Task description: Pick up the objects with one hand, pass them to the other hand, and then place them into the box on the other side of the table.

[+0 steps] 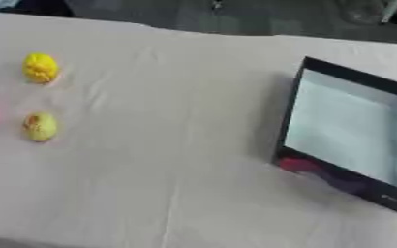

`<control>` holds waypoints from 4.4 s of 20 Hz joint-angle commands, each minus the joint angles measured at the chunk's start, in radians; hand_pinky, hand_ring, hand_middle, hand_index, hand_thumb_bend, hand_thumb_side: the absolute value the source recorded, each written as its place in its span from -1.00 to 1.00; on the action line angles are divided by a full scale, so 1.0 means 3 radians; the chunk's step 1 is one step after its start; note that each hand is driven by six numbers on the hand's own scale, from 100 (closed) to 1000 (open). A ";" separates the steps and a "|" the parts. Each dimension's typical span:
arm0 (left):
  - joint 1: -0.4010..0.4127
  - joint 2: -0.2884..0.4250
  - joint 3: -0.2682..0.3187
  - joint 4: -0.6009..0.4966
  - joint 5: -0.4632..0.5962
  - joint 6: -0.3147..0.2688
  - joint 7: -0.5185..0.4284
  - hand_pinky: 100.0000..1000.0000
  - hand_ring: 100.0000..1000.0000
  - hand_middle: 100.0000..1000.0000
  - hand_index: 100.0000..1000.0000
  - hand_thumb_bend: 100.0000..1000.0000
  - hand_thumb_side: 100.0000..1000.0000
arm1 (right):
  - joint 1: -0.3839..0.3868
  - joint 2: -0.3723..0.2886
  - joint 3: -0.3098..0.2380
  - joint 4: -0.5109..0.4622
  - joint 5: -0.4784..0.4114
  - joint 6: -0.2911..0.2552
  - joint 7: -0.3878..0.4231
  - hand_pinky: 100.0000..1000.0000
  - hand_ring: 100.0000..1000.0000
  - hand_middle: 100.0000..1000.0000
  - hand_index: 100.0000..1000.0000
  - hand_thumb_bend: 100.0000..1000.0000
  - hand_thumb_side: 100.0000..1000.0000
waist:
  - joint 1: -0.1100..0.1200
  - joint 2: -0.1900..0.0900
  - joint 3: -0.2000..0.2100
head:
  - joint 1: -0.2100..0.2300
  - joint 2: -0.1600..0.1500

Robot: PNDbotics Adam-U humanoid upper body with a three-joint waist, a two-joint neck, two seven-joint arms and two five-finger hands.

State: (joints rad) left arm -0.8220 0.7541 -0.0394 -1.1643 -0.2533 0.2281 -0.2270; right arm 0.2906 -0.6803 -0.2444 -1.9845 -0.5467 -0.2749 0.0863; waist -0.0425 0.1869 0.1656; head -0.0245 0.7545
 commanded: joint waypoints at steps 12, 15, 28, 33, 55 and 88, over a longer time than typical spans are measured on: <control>-0.0413 0.0132 -0.0218 0.0902 -0.1388 -0.0176 -0.2014 0.75 0.72 0.55 0.60 0.38 -0.23 | 0.0003 -0.0136 0.0010 -0.0052 0.0068 0.0006 0.0019 1.00 1.00 1.00 1.00 -1.00 0.58 | 0.0062 -0.0094 -0.0011 | 0.0030 0.0001; -0.0446 0.0089 -0.0228 0.0979 -0.1582 -0.0223 -0.2160 0.75 0.73 0.56 0.60 0.34 -0.38 | 0.0004 -0.0133 0.0014 -0.0052 0.0072 0.0010 0.0021 1.00 1.00 1.00 1.00 -1.00 0.58 | 0.0063 -0.0095 -0.0013 | 0.0041 0.0000; -0.0477 -0.0006 -0.0237 0.1151 -0.1670 -0.0275 -0.2267 0.76 0.72 0.55 0.59 0.22 -0.42 | 0.0006 -0.0115 0.0031 -0.0052 0.0111 0.0037 0.0024 1.00 1.00 1.00 1.00 -1.00 0.59 | 0.0063 -0.0092 -0.0012 | 0.0144 -0.0022; -0.0446 0.0025 -0.0301 0.1246 -0.1672 -0.0356 -0.2267 0.77 0.74 0.56 0.64 0.30 -0.55 | 0.0004 -0.0100 0.0041 -0.0052 0.0142 0.0054 0.0022 1.00 1.00 1.00 1.00 -1.00 0.60 | 0.0068 -0.0084 -0.0012 | 0.0189 -0.0023; -0.0277 -0.0001 -0.0169 0.1346 -0.1867 -0.0137 -0.2147 0.73 0.69 0.48 0.56 0.15 -0.61 | 0.0020 -0.0055 0.0076 -0.0052 0.0248 0.0077 0.0022 1.00 1.00 1.00 1.00 -1.00 0.62 | 0.0048 -0.0076 0.0004 | 0.0205 -0.0036; -0.0239 -0.0008 -0.0165 0.1153 -0.1486 0.0089 -0.1626 0.57 0.36 -0.03 0.05 -0.73 -0.94 | 0.0033 -0.0024 0.0115 -0.0052 0.0377 0.0117 0.0008 1.00 1.00 1.00 1.00 -1.00 0.64 | 0.0051 -0.0073 -0.0003 | 0.0182 -0.0059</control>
State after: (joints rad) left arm -0.8782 0.7107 -0.0998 -0.7928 -0.7091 0.2512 -0.7187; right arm 0.2998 -0.6653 -0.2009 -1.9845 -0.4363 -0.2375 0.0888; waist -0.0387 0.1869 0.1645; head 0.0321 0.7449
